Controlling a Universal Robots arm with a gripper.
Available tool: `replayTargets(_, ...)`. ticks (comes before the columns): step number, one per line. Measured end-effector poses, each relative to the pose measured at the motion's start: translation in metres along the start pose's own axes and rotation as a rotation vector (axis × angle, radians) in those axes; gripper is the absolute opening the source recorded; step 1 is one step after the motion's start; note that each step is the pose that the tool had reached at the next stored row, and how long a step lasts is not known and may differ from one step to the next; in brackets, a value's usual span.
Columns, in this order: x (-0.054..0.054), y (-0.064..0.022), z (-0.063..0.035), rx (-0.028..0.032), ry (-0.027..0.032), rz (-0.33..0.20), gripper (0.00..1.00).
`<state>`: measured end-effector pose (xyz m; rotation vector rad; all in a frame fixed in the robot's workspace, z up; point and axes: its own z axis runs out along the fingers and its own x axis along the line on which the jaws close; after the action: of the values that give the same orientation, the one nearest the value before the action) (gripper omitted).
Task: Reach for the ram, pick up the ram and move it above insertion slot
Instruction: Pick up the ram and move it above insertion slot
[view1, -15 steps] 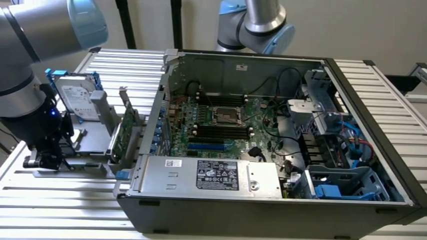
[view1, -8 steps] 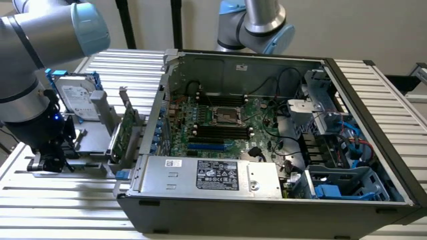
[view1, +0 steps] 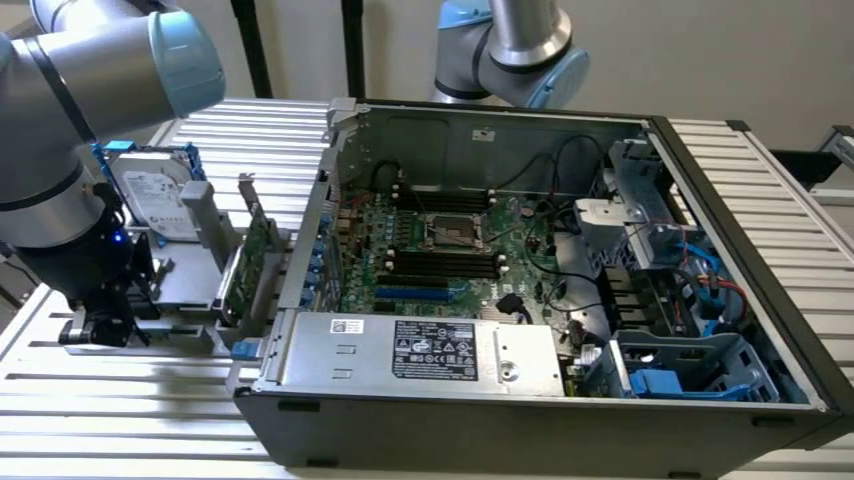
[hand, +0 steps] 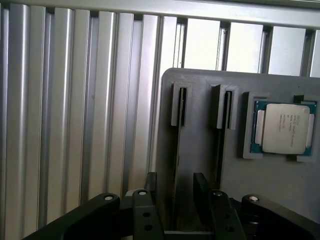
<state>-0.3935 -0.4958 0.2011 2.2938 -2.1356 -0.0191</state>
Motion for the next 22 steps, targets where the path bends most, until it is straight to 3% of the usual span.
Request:
replayTargets(4, 0.0001, -0.0006, 0.0019, -0.0076, -0.0004, 0.000, 0.42)
replayTargets(8, 0.0001, -0.0012, 0.0024, -0.0105, -0.0007, 0.000, 0.42)
replayTargets(14, 0.0002, -0.0026, 0.0025, -0.0147, -0.0013, 0.006, 0.16)
replayTargets(22, 0.0003, -0.0031, 0.0024, -0.0162, -0.0013, 0.012, 0.13)
